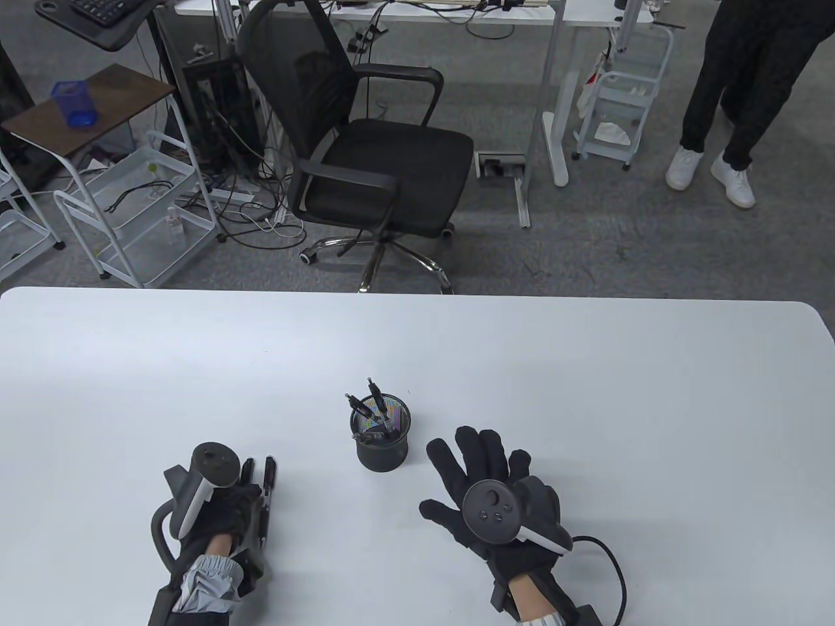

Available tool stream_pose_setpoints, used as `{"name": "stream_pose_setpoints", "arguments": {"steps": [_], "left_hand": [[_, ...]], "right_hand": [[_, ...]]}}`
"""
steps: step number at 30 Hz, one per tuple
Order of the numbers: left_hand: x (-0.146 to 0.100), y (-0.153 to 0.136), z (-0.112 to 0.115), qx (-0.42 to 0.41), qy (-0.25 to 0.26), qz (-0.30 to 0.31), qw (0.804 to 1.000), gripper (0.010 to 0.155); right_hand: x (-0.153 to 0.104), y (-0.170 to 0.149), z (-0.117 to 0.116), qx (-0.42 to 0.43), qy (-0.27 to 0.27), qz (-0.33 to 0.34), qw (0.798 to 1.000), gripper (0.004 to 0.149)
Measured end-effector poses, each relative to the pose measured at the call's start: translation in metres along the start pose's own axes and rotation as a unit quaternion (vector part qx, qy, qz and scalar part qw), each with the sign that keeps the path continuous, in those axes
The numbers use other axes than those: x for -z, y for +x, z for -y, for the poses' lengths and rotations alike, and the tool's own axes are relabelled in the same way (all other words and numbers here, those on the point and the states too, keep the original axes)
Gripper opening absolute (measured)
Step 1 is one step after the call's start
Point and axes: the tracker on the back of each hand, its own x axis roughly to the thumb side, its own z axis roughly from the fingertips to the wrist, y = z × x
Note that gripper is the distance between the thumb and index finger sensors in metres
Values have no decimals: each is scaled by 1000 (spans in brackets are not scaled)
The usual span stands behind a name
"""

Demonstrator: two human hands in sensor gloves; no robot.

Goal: Press to open click pens

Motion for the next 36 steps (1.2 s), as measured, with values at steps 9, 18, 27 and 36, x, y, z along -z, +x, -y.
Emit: {"name": "stream_pose_setpoints", "arguments": {"steps": [9, 18, 27, 36], "left_hand": [[-15, 7, -19, -19, -2, 3, 1000, 65], [-74, 61, -48, -28, 104, 219, 970, 62], [-66, 107, -16, -116, 9, 350, 930, 59], [-47, 123, -2, -111, -6, 318, 942, 53]], "right_hand": [[0, -1, 1, 5, -3, 0, 1000, 76], [0, -2, 0, 5, -3, 0, 1000, 77], [-1, -5, 1, 9, -5, -2, 1000, 76], [0, -4, 1, 9, -2, -1, 1000, 77]]}}
